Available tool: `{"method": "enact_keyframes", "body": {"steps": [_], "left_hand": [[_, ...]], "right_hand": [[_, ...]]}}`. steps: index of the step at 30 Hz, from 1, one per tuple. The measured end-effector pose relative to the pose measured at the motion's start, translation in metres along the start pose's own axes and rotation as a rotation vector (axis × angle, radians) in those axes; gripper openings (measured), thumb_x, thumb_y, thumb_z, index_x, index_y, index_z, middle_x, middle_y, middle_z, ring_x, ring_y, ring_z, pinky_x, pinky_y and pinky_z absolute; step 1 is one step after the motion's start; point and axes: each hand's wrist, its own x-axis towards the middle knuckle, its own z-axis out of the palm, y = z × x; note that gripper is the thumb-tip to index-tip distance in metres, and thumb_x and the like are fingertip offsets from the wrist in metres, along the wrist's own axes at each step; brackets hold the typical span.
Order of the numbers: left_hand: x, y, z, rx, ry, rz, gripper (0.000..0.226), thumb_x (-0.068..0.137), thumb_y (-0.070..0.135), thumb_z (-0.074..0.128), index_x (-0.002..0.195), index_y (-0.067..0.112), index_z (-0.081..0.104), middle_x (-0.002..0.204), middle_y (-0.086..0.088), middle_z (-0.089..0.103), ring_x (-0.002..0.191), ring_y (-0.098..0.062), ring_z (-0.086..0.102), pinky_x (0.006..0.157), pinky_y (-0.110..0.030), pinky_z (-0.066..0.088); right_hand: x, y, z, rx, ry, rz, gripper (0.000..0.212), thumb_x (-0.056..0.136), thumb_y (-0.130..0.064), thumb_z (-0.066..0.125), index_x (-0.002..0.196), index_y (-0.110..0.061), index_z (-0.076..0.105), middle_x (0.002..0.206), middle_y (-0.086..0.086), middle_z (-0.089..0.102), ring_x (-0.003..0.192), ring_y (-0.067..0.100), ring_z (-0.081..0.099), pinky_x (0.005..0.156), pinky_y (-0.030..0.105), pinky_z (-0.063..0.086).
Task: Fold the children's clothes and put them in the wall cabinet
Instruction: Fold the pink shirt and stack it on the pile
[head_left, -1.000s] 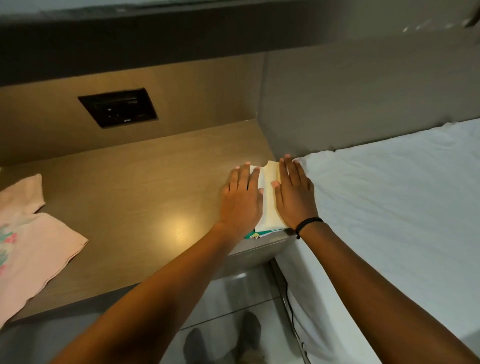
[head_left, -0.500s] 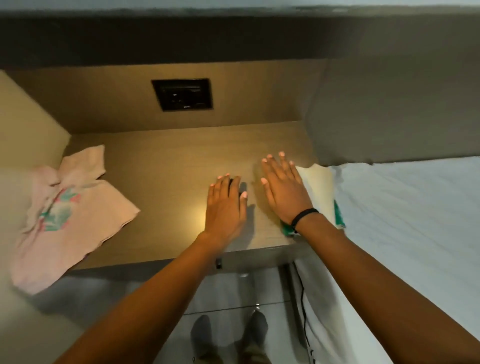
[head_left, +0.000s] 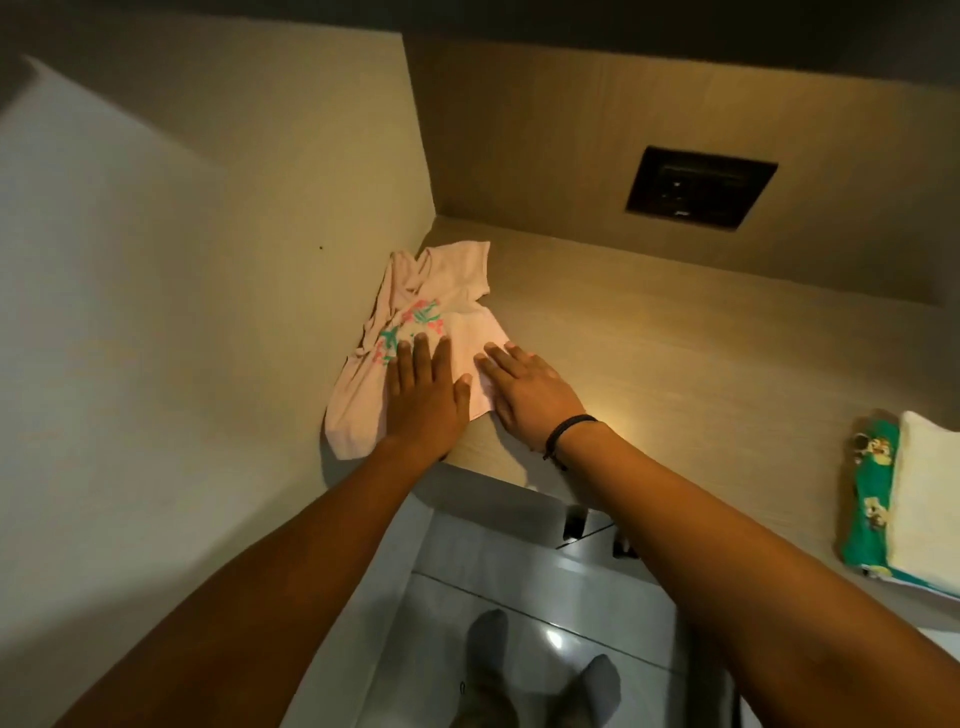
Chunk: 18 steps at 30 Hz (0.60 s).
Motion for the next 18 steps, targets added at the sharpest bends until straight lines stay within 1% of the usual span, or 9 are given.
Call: {"method": "enact_keyframes", "body": {"steps": [3, 7, 9, 10, 12, 13, 15, 16, 18], "left_hand": [[0.0, 0.036, 0.0, -0.016, -0.022, 0.119, 0.071, 0.111, 0.052, 0.026, 0.17, 0.018, 0.007, 0.176, -0.019, 0.008, 0.162, -0.043, 0.006, 0.13, -0.055, 0.006], [-0.003, 0.097, 0.004, -0.025, -0.091, 0.385, 0.07, 0.11, 0.054, 0.023, 0.17, 0.023, 0.006, 0.177, -0.013, 0.004, 0.163, -0.037, 0.0, 0.131, -0.05, 0.002], [-0.006, 0.115, 0.003, -0.068, -0.12, 0.542, 0.067, 0.11, 0.054, 0.026, 0.169, 0.025, 0.014, 0.177, -0.01, 0.009, 0.164, -0.034, 0.003, 0.131, -0.049, 0.003], [-0.008, 0.119, 0.001, -0.114, -0.106, 0.591, 0.064, 0.109, 0.052, 0.03, 0.167, 0.025, 0.026, 0.175, -0.01, 0.02, 0.162, -0.034, 0.013, 0.131, -0.049, 0.009], [-0.015, 0.122, -0.001, -0.196, 0.012, 0.55, 0.055, 0.108, 0.049, 0.037, 0.154, 0.022, 0.05, 0.162, -0.011, 0.046, 0.153, -0.035, 0.037, 0.127, -0.051, 0.025], [-0.018, 0.122, -0.001, -0.198, 0.065, 0.466, 0.055, 0.107, 0.05, 0.037, 0.151, 0.021, 0.053, 0.158, -0.012, 0.05, 0.151, -0.036, 0.041, 0.125, -0.053, 0.029], [-0.026, 0.124, 0.001, -0.15, 0.041, 0.273, 0.065, 0.106, 0.058, 0.03, 0.161, 0.023, 0.037, 0.168, -0.014, 0.036, 0.158, -0.037, 0.028, 0.128, -0.057, 0.021], [-0.028, 0.125, 0.004, -0.117, -0.01, 0.213, 0.072, 0.106, 0.062, 0.025, 0.166, 0.023, 0.024, 0.173, -0.015, 0.023, 0.161, -0.038, 0.017, 0.13, -0.057, 0.014], [-0.03, 0.124, 0.011, -0.058, -0.086, 0.194, 0.081, 0.105, 0.069, 0.018, 0.169, 0.022, 0.006, 0.177, -0.015, 0.005, 0.163, -0.038, 0.002, 0.131, -0.056, 0.001]], "right_hand": [[-0.036, 0.026, 0.002, 0.019, 0.088, 0.131, 0.056, 0.106, -0.038, 0.034, 0.159, -0.02, 0.034, 0.167, 0.007, 0.032, 0.153, 0.033, 0.029, 0.121, 0.05, 0.03], [-0.111, 0.039, 0.0, 0.024, 0.146, 0.393, 0.055, 0.108, -0.036, 0.036, 0.159, -0.017, 0.035, 0.166, 0.009, 0.032, 0.153, 0.035, 0.028, 0.123, 0.049, 0.028], [-0.142, 0.032, -0.005, -0.05, 0.156, 0.484, 0.053, 0.104, -0.036, 0.042, 0.152, -0.014, 0.045, 0.158, 0.013, 0.045, 0.146, 0.038, 0.039, 0.117, 0.05, 0.035], [-0.152, 0.03, -0.011, -0.109, 0.161, 0.492, 0.048, 0.102, -0.037, 0.044, 0.143, -0.014, 0.055, 0.147, 0.012, 0.056, 0.138, 0.037, 0.047, 0.112, 0.049, 0.039], [-0.157, 0.036, -0.03, -0.157, 0.21, 0.47, 0.037, 0.099, -0.038, 0.044, 0.117, -0.018, 0.069, 0.118, 0.008, 0.07, 0.116, 0.032, 0.058, 0.1, 0.045, 0.044], [-0.151, 0.045, -0.039, -0.115, 0.249, 0.457, 0.035, 0.101, -0.037, 0.043, 0.113, -0.018, 0.069, 0.112, 0.007, 0.071, 0.11, 0.03, 0.06, 0.097, 0.044, 0.046], [-0.129, 0.072, -0.054, -0.033, 0.287, 0.391, 0.037, 0.106, -0.035, 0.043, 0.129, -0.016, 0.064, 0.127, 0.01, 0.067, 0.119, 0.031, 0.059, 0.102, 0.044, 0.047], [-0.116, 0.087, -0.058, -0.029, 0.252, 0.347, 0.042, 0.106, -0.036, 0.043, 0.14, -0.016, 0.057, 0.141, 0.011, 0.06, 0.129, 0.032, 0.054, 0.108, 0.046, 0.045], [-0.093, 0.113, -0.06, -0.05, 0.083, 0.29, 0.055, 0.107, -0.043, 0.039, 0.156, -0.018, 0.039, 0.162, 0.012, 0.039, 0.148, 0.034, 0.036, 0.119, 0.049, 0.033]]}}
